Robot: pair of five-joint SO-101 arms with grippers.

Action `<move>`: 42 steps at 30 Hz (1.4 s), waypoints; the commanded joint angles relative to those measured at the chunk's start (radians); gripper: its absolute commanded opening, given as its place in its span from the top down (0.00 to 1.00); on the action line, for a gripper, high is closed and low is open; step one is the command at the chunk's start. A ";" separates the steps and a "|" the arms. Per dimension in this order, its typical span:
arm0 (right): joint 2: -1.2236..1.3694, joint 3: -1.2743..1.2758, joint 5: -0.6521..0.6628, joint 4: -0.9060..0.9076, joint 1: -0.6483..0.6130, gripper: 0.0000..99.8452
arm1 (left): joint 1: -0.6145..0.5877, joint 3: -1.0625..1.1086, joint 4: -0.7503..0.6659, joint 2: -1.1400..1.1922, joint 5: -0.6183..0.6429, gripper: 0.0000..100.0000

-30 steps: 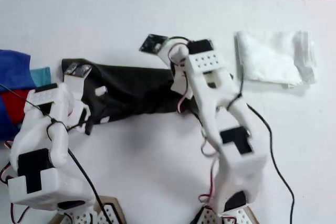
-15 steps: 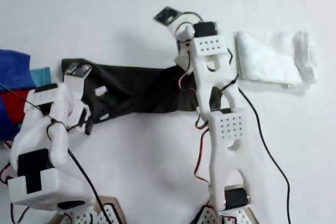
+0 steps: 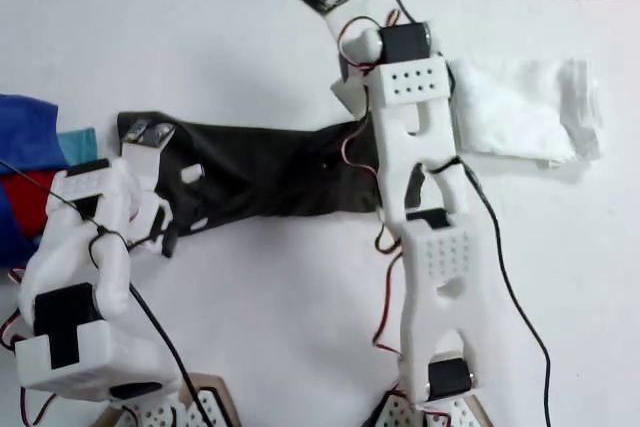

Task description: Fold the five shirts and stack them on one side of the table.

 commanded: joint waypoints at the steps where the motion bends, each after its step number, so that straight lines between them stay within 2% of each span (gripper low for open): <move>1: -0.240 0.241 -0.011 0.025 -0.027 0.98 | -0.011 -0.002 -0.049 -0.002 0.006 0.84; 7: -0.406 0.686 -0.009 -0.028 -0.094 0.98 | -0.011 -0.002 -0.049 -0.002 0.006 0.84; 17: -0.423 1.042 -0.011 -0.398 -0.145 0.98 | -0.011 -0.001 -0.049 -0.002 0.006 0.84; 25: -0.423 1.057 -0.014 -0.630 -0.160 0.98 | -0.011 -0.001 -0.049 -0.002 0.006 0.84; 33: -0.320 1.057 -0.144 -0.800 -0.171 0.98 | -0.011 -0.001 -0.049 -0.002 0.006 0.84; 38: -0.209 1.000 -0.147 -0.811 -0.168 0.98 | -0.011 -0.001 -0.049 -0.002 0.006 0.84; 42: -0.191 0.921 -0.144 -0.713 -0.173 0.98 | -0.011 -0.001 -0.049 -0.002 0.006 0.84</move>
